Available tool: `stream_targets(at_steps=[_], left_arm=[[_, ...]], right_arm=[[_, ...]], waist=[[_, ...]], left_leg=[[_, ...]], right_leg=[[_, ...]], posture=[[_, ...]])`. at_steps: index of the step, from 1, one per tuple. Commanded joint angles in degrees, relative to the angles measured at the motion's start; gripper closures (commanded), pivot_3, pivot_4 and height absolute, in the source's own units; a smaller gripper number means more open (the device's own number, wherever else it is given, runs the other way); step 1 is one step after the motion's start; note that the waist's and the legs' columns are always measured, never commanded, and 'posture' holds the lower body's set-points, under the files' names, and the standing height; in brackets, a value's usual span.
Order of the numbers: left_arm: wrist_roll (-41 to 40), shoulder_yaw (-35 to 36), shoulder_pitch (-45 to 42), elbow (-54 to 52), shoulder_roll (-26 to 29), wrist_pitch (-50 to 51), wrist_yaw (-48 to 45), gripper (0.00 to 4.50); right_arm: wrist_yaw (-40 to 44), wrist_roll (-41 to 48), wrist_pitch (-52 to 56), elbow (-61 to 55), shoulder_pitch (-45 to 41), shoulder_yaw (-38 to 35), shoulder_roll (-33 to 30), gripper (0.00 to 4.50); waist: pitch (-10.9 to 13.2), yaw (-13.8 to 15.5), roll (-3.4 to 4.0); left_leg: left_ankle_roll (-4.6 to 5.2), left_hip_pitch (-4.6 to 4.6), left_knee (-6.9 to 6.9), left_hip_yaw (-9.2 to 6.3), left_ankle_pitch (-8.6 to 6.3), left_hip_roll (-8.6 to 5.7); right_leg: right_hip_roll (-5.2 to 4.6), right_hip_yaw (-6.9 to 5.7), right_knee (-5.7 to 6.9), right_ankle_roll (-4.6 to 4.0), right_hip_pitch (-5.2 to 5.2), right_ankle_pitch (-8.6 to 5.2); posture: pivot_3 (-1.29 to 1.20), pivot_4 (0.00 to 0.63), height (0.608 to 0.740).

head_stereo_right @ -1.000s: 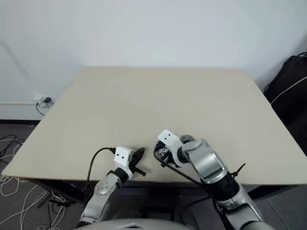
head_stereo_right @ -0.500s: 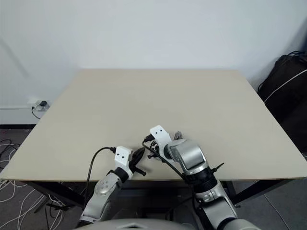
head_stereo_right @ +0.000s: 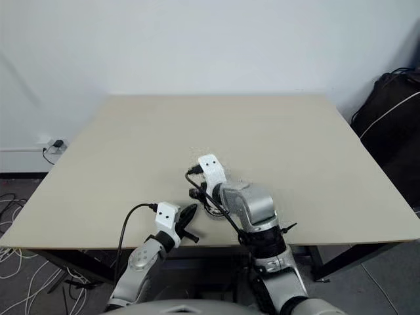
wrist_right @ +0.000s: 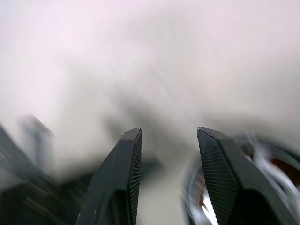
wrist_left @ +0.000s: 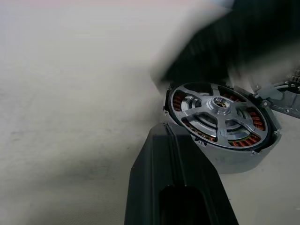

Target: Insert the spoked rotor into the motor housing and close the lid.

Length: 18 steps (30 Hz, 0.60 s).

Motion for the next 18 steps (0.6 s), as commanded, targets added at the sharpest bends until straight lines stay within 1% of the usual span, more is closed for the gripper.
stream_targets(at_steps=[1, 4, 5, 8, 11, 12, 15, 18], left_arm=[[-0.68, -0.37, -0.57, -2.24, 0.04, -0.62, -0.65, 4.50], [-0.56, -0.46, -0.62, -2.31, 0.29, -0.45, -0.95, 4.50], [-0.53, -0.49, -0.63, -2.35, 0.35, -0.42, -1.00, 4.50], [-0.31, -0.66, -0.70, -2.44, 0.51, -0.30, -1.16, 4.50], [-0.12, -0.82, -0.78, -2.45, 0.76, -0.14, -1.37, 4.50], [-0.03, -0.92, -0.81, -2.44, 0.87, -0.10, -1.43, 4.50], [0.10, -1.26, -1.00, -2.40, 1.13, -0.01, -1.58, 4.50], [-0.12, -1.47, -0.95, -2.55, 1.43, 0.18, -1.84, 4.50]], right_arm=[[-3.21, 1.40, -7.49, -2.54, -1.79, -5.24, 1.99, 3.40], [-7.86, -0.94, -15.02, -2.18, -1.42, -6.64, 1.58, 4.41], [-9.56, -2.50, -18.52, -2.10, -1.15, -6.69, 0.54, 4.49], [-13.53, -7.34, -26.76, -1.74, 0.02, -6.10, -4.03, 4.49], [-15.80, -14.98, -33.95, -1.69, 2.53, -2.18, -12.30, 4.49], [-15.99, -16.22, -35.01, -1.85, 3.39, -1.65, -14.19, 4.49], [-16.29, -20.04, -35.08, -3.06, 7.20, -1.90, -20.62, 4.49], [-14.40, -21.16, -31.80, -5.93, 11.64, -3.30, -25.53, 4.49]], waist=[[0.00, 0.00, 0.00], [0.01, -0.01, 0.01], [0.01, -0.04, 0.02], [0.03, -0.04, 0.04], [0.03, -0.01, 0.05], [0.03, 0.01, 0.05], [0.03, 0.12, 0.04], [0.03, 0.31, 0.04]], left_leg=[[0.00, 0.00, 0.00, 0.00, 0.00, 0.00], [-0.03, 0.00, 0.00, 0.01, -0.02, -0.04], [-0.03, 0.00, 0.00, 0.02, -0.02, -0.05], [-0.03, 0.00, -0.02, 0.02, -0.01, -0.05], [0.00, 0.00, -0.04, 0.03, 0.00, -0.05], [0.01, -0.01, -0.05, 0.04, 0.00, -0.06], [0.03, -0.01, -0.09, 0.05, 0.01, -0.05], [0.06, -0.09, -0.08, 0.07, 0.01, -0.04]], right_leg=[[-0.01, -0.01, -0.01, 0.10, 0.01, -0.06], [-0.03, -0.01, -0.02, 0.10, 0.02, -0.06], [-0.03, -0.01, -0.01, 0.10, 0.01, -0.06], [-0.04, -0.01, -0.02, 0.09, 0.00, -0.06], [-0.04, 0.03, -0.04, 0.08, 0.00, -0.06], [-0.05, 0.03, -0.06, 0.07, 0.00, -0.07], [-0.05, 0.06, -0.06, 0.04, 0.00, -0.10], [-0.06, 0.07, -0.06, 0.03, 0.11, -0.12]], posture=[[0.00, 0.000, 0.740], [0.00, 0.000, 0.740], [0.00, 0.000, 0.740], [0.00, 0.000, 0.740], [0.00, 0.000, 0.740], [0.00, 0.000, 0.740], [0.00, 0.000, 0.740], [0.00, 0.000, 0.740]])
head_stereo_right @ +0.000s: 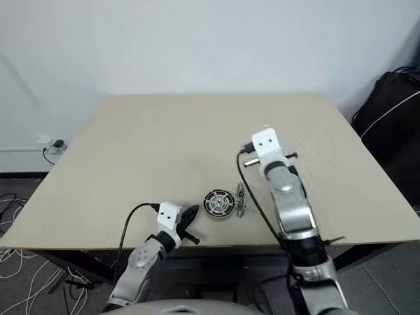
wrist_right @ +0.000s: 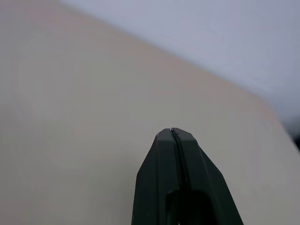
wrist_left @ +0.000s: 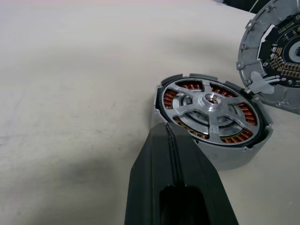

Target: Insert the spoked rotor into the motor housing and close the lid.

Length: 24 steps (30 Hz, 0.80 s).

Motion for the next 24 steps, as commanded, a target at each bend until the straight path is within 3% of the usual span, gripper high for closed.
stream_targets(at_steps=[1, 8, 16, 24], left_arm=[[-0.34, -0.55, -0.63, -2.48, 0.44, 0.05, -0.94, 4.50], [-0.58, -1.15, -1.15, -2.36, 0.84, 1.00, -2.17, 4.50], [-0.54, -1.40, -1.83, -2.10, 1.00, 1.61, -2.85, 4.50], [-0.59, -0.90, -2.14, -2.14, 1.20, 1.78, -2.54, 4.50]], right_arm=[[2.55, -1.74, 3.12, -5.47, 3.10, -1.39, -4.39, 4.49], [17.38, 2.26, 14.26, -19.57, 14.74, 2.73, -17.38, 4.49], [26.09, 11.45, 13.49, -28.38, 18.12, 6.13, -17.11, 4.49], [28.27, 15.49, 10.16, -27.59, 16.23, 7.88, -15.75, 4.49]], waist=[[0.00, 0.01, 0.01], [0.04, 0.63, -0.01], [0.33, 0.75, -0.37], [0.46, 0.99, -0.58]], left_leg=[[0.00, -0.06, 0.02, 0.00, 0.00, 0.00], [0.05, -0.27, 0.17, -0.01, 0.00, 0.05], [0.05, -0.26, 0.31, -0.03, -0.01, 0.11], [0.12, -0.27, 0.31, -0.05, -0.06, 0.10]], right_leg=[[0.01, 0.00, 0.00, 0.00, 0.01, 0.00], [0.02, -0.04, 0.00, 0.06, -0.09, -0.02], [0.03, -0.11, -0.02, 0.18, -0.04, 0.01], [0.00, -0.15, -0.18, 0.22, -0.12, 0.04]], posture=[[0.00, 0.000, 0.740], [0.00, 0.000, 0.740], [0.00, 0.000, 0.740], [0.00, 0.000, 0.740]])
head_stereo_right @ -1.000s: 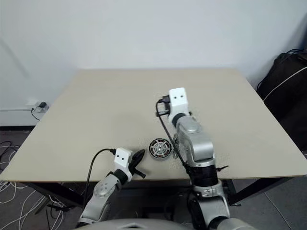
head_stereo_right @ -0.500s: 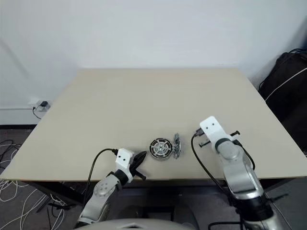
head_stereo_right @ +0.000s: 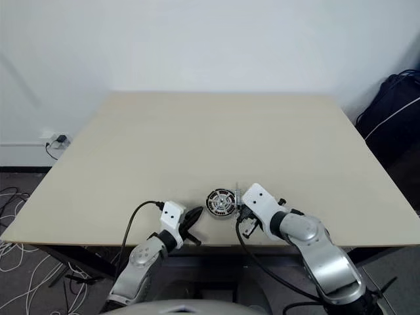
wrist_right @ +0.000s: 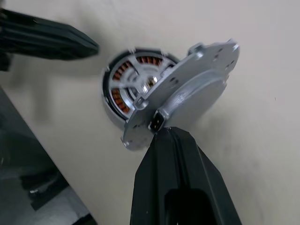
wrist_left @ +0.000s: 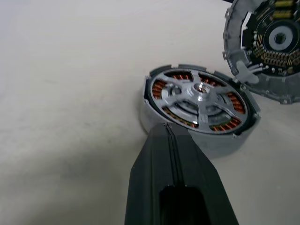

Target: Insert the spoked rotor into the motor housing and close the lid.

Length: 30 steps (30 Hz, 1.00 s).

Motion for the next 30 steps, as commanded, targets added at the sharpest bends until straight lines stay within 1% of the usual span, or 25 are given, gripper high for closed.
stream_targets(at_steps=[1, 14, 20, 22, 25, 30], left_arm=[[-0.47, 0.13, -0.51, -2.00, 0.00, -0.42, -0.05, 4.50], [-0.55, 0.84, -0.23, -2.62, 0.27, -0.86, 0.42, 4.50], [-0.50, 0.95, -0.45, -2.60, 0.36, -0.78, 0.32, 4.50], [-0.48, 0.95, -0.43, -2.65, 0.36, -0.81, 0.35, 4.50], [-0.51, 0.97, -0.22, -2.81, 0.32, -0.83, 0.43, 4.50], [-0.63, 1.04, -0.15, -2.76, 0.23, -0.81, 0.48, 4.50]], right_arm=[[1.13, 1.92, -2.61, -0.82, -1.46, 0.05, 0.40, 4.49], [-0.46, 1.32, -8.81, 11.12, -5.62, 3.15, 4.75, 4.49], [-0.21, 1.16, -10.16, 14.69, -6.77, 5.50, 6.58, 4.49], [0.81, 1.61, -10.56, 13.66, -6.17, 6.23, 6.23, 4.49], [2.63, 3.96, -11.52, 10.33, -4.20, 4.40, 5.33, 4.49], [5.65, 10.54, -16.84, 5.35, -0.17, -3.55, 5.00, 4.49]], waist=[[0.00, 0.04, 0.00], [-0.01, 0.34, 0.02], [-0.03, 0.49, 0.04], [-0.02, 0.53, 0.04], [-0.02, 0.62, 0.03], [-0.02, 0.68, 0.03]], left_leg=[[0.00, 0.00, -0.01, 0.00, 0.00, 0.00], [0.01, -0.01, 0.01, 0.01, 0.00, 0.00], [0.01, -0.01, 0.01, 0.01, 0.00, 0.00], [0.01, -0.01, 0.01, 0.01, 0.00, 0.00], [0.01, -0.02, 0.01, 0.01, 0.00, -0.01], [0.04, -0.06, 0.03, 0.01, -0.02, -0.01]], right_leg=[[0.00, 0.00, -0.01, 0.00, 0.00, 0.00], [0.00, 0.00, -0.01, -0.01, -0.02, 0.02], [0.01, 0.01, 0.00, -0.02, -0.03, 0.02], [0.01, 0.00, 0.00, -0.02, -0.03, 0.02], [0.00, 0.01, 0.00, -0.02, -0.03, 0.02], [0.00, 0.01, -0.01, -0.01, -0.01, 0.02]], posture=[[0.00, 0.000, 0.740], [0.00, 0.000, 0.740], [0.00, 0.000, 0.740], [0.00, 0.000, 0.740], [0.00, 0.000, 0.740], [0.00, 0.000, 0.740]])
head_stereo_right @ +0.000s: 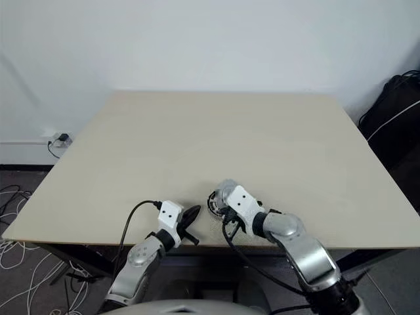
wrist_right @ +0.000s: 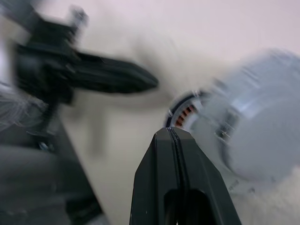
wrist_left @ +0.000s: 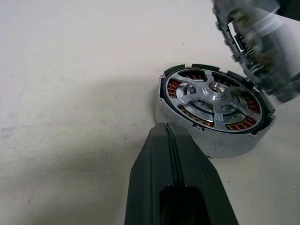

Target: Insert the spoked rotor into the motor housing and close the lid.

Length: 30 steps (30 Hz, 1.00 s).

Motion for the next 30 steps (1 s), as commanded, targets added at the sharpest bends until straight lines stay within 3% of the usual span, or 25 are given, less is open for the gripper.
stream_targets(at_steps=[1, 6, 21, 30], left_arm=[[-0.64, 0.27, -0.40, -2.54, -0.18, -0.78, 0.12, 4.50], [-0.63, -0.13, -0.93, -1.96, -0.37, -0.82, -0.28, 4.50], [-0.67, 0.08, -1.60, -1.67, -0.23, -0.84, -0.36, 4.50], [-0.59, 0.30, -0.92, -2.30, -0.36, -1.09, 0.27, 4.50]], right_arm=[[1.21, 5.08, -5.27, -4.61, 1.59, -7.46, 0.64, 4.49], [-1.97, 6.79, -9.67, -2.41, 2.65, -12.93, 3.59, 4.49], [-6.73, 0.37, -18.25, 19.21, -4.49, -6.00, 12.72, 4.49], [-7.44, 1.08, -18.10, 30.52, -7.88, -6.72, 16.71, 4.49]], waist=[[0.00, 0.02, 0.00], [-0.01, -0.06, 0.01], [-0.12, -0.06, 0.18], [-0.19, -0.17, 0.27]], left_leg=[[0.00, 0.01, 0.01, 0.00, 0.00, 0.00], [0.00, 0.03, 0.02, 0.01, 0.00, 0.00], [-0.02, 0.04, 0.04, 0.07, 0.03, -0.02], [-0.02, 0.07, 0.04, 0.07, 0.04, -0.02]], right_leg=[[0.00, 0.00, 0.00, 0.00, 0.01, 0.00], [0.01, 0.01, 0.02, 0.02, 0.04, 0.01], [0.03, 0.06, 0.13, -0.03, 0.01, 0.04], [0.06, 0.06, 0.14, -0.34, -0.02, 0.22]], posture=[[0.00, 0.000, 0.740], [0.00, 0.000, 0.740], [0.00, 0.000, 0.740], [0.00, 0.000, 0.740]])
